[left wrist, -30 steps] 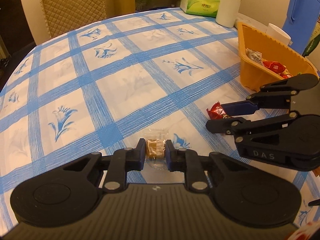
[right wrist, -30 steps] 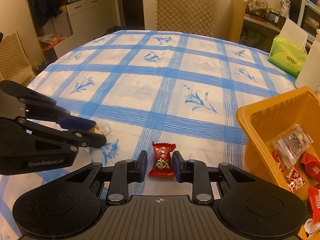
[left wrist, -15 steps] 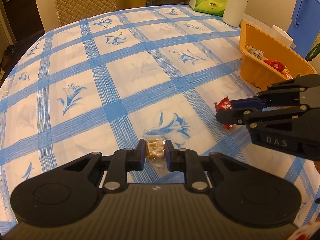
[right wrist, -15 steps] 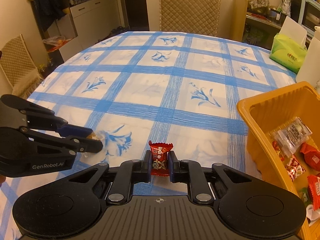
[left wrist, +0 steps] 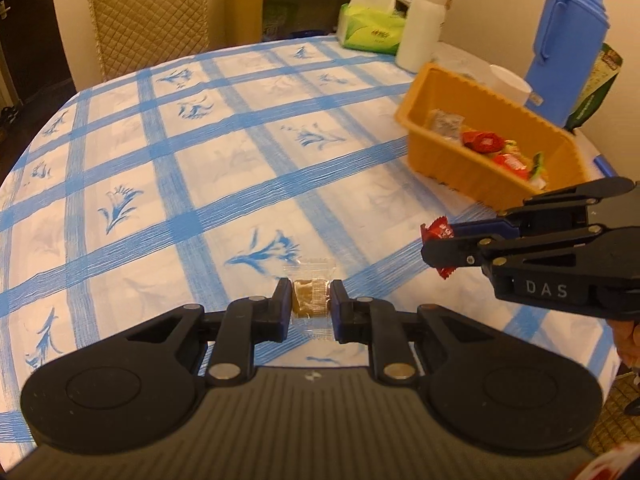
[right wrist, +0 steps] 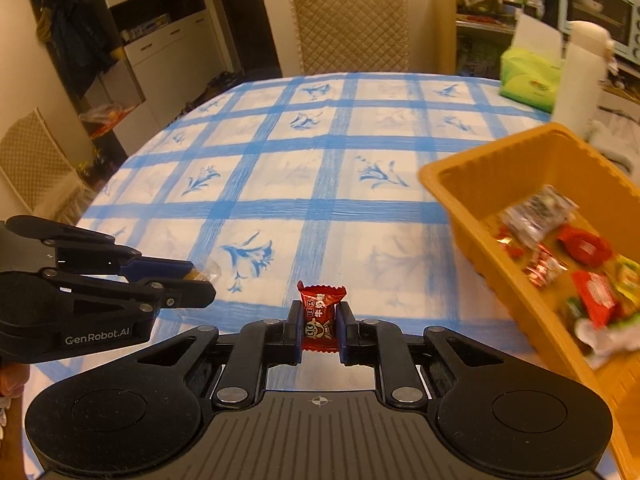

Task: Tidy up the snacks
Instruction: 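Carry the clear packet and red candy with both grippers over the orange tray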

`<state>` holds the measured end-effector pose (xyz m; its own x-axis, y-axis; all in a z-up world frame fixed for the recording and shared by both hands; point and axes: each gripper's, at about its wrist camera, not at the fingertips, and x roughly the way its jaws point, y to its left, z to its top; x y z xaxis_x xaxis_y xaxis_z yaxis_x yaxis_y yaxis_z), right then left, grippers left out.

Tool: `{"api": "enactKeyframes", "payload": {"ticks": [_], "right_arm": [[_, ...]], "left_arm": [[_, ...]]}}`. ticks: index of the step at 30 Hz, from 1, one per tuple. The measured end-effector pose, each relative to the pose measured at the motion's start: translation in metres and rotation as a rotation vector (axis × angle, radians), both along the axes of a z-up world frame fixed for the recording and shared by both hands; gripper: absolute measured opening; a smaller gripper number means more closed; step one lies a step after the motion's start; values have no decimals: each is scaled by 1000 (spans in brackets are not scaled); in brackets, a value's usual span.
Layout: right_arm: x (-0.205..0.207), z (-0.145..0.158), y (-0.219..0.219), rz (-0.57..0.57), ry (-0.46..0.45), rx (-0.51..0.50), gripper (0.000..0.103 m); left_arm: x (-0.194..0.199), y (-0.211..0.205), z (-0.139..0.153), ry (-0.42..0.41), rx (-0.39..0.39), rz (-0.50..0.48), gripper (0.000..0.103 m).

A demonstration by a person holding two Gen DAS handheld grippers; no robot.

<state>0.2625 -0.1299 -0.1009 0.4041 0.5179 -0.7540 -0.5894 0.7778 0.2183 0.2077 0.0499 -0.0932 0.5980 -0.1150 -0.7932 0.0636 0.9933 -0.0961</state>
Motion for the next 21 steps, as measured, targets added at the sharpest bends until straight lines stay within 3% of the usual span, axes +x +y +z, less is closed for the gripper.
{"api": "enactKeyframes", "payload": {"ticks": [12, 21], "right_arm": [[-18, 40, -85, -200, -29, 18, 17], [-7, 56, -143, -360, -57, 8, 17]], "left_arm": [[12, -70, 36, -89, -36, -162, 18], [43, -124, 51, -139, -45, -264, 18]]}}
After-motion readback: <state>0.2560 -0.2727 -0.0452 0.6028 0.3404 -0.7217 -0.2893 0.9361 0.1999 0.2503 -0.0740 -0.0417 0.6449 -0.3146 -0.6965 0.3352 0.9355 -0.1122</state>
